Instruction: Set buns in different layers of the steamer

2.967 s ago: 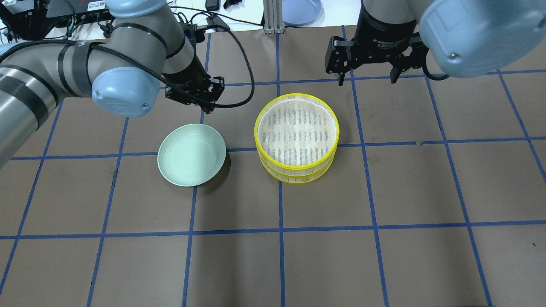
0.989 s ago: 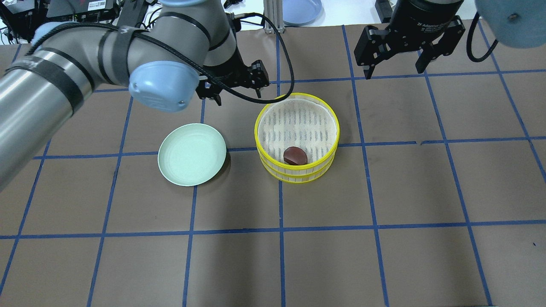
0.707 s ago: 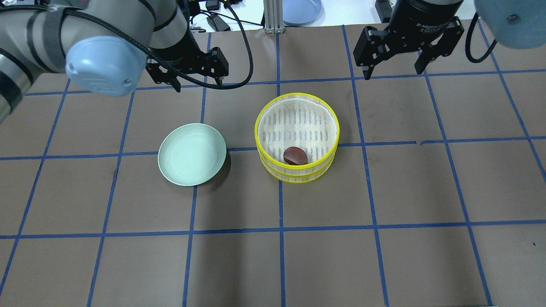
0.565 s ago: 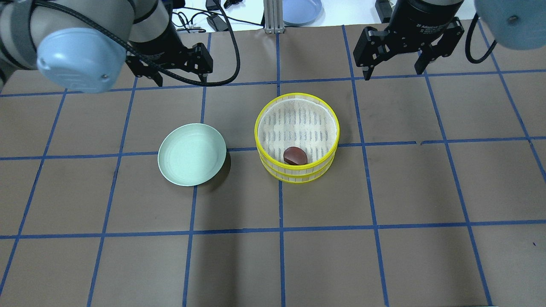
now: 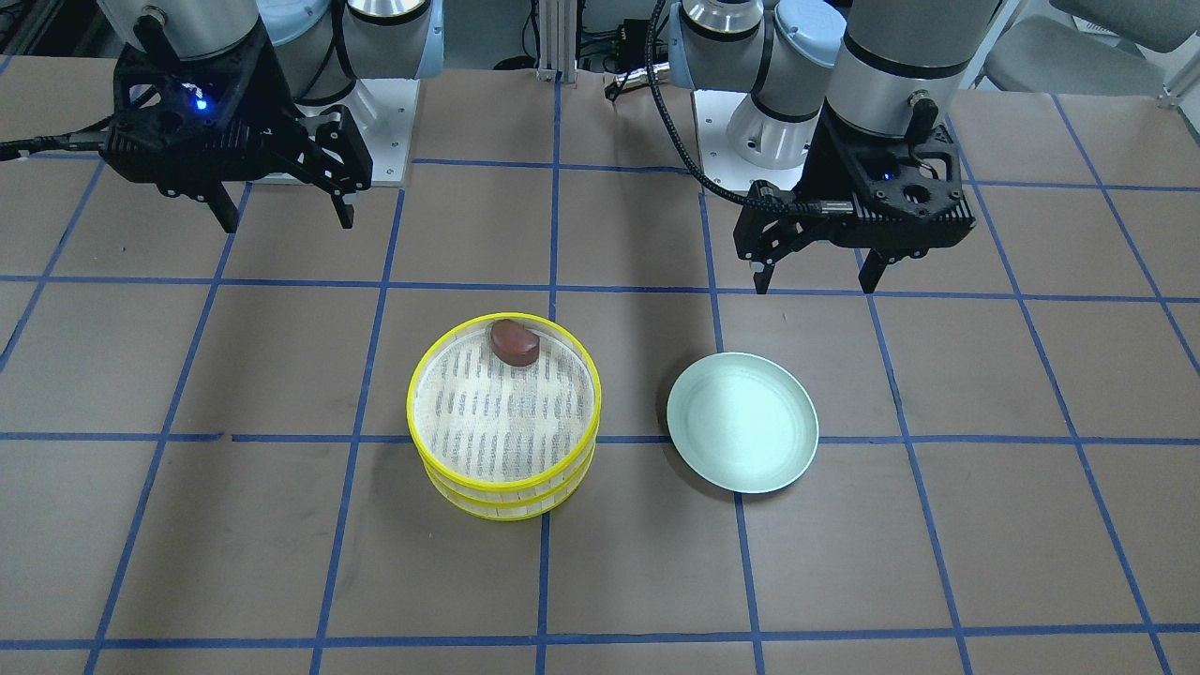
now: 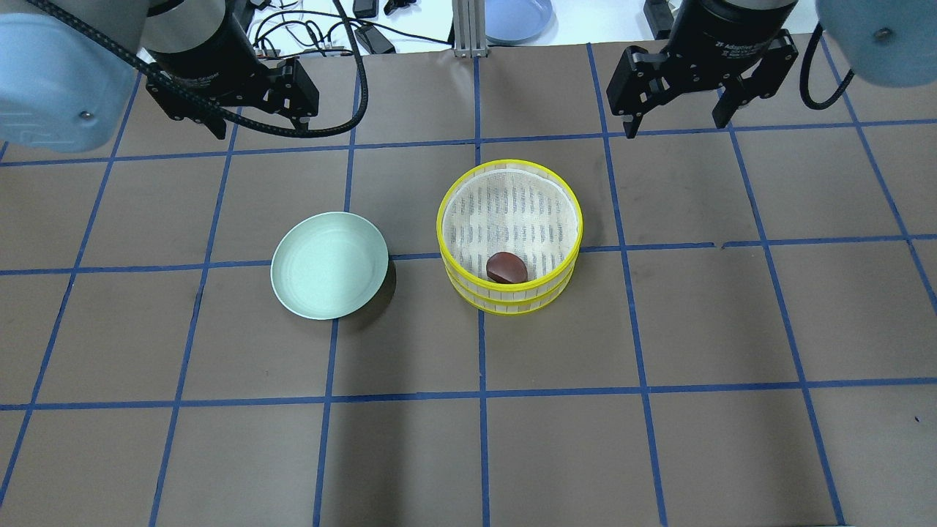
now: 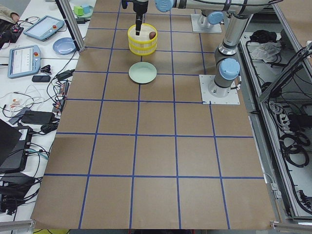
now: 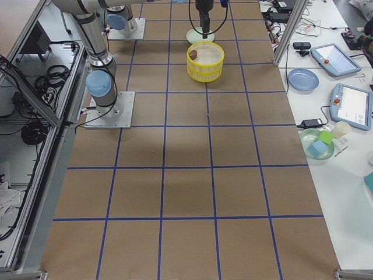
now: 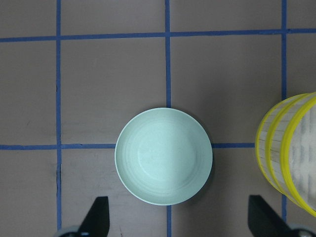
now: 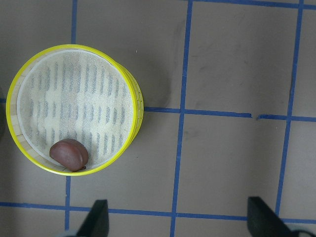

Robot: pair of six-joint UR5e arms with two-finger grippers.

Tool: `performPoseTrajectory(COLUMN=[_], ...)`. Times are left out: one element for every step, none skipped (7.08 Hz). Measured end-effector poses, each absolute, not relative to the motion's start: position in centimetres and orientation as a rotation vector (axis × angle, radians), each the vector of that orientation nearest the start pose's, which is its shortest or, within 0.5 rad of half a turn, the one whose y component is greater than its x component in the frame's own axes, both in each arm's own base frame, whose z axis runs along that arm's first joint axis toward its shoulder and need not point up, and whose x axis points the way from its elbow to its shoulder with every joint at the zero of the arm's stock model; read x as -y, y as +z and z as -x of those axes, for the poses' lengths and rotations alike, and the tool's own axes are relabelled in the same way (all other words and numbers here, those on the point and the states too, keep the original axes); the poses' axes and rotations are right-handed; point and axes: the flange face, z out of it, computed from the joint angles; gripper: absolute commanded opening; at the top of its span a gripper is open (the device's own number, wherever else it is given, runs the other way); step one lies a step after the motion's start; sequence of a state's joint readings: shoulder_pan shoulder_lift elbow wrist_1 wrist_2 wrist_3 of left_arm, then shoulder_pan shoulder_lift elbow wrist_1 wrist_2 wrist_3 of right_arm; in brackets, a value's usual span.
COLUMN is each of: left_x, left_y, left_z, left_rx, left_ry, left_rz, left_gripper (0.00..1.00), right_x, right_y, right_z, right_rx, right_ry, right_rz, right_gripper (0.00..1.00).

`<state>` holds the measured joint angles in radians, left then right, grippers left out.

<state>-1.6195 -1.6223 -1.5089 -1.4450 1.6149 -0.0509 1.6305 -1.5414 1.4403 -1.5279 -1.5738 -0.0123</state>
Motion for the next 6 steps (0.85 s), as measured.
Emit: performPoseTrajectory(left_x=[51.9, 52.0, 52.0, 51.9, 51.9, 51.8], left_y=[50.5, 50.3, 50.1, 50.0, 50.0, 50.0], left_z=[15.0, 14.1, 13.6, 13.6, 13.7, 13.8], left_rx=[-3.108, -3.122, -3.139, -3.149, -3.154, -3.157], left_ry=[-0.182, -0.146, -0.115, -0.102, -0.098, -0.096], left_rz=[0.024, 0.052, 0.071, 0.074, 0.077, 0.088], left_gripper=[1.00, 1.00, 1.00, 1.00, 1.00, 1.00], right_x=[49.9, 49.9, 49.9, 49.9, 49.9, 49.9], right_y=[53.3, 53.3, 53.3, 53.3, 53.3, 53.3], right_z=[-16.3, -16.4, -16.4, -16.4, -16.4, -16.4], right_rx=[-3.140, -3.141, -3.141, -3.141, -3.141, -3.141], right_ry=[-0.092, -0.092, -0.092, -0.092, -0.092, -0.092], right_rz=[0.114, 0.115, 0.115, 0.115, 0.115, 0.116], right_gripper=[1.00, 1.00, 1.00, 1.00, 1.00, 1.00])
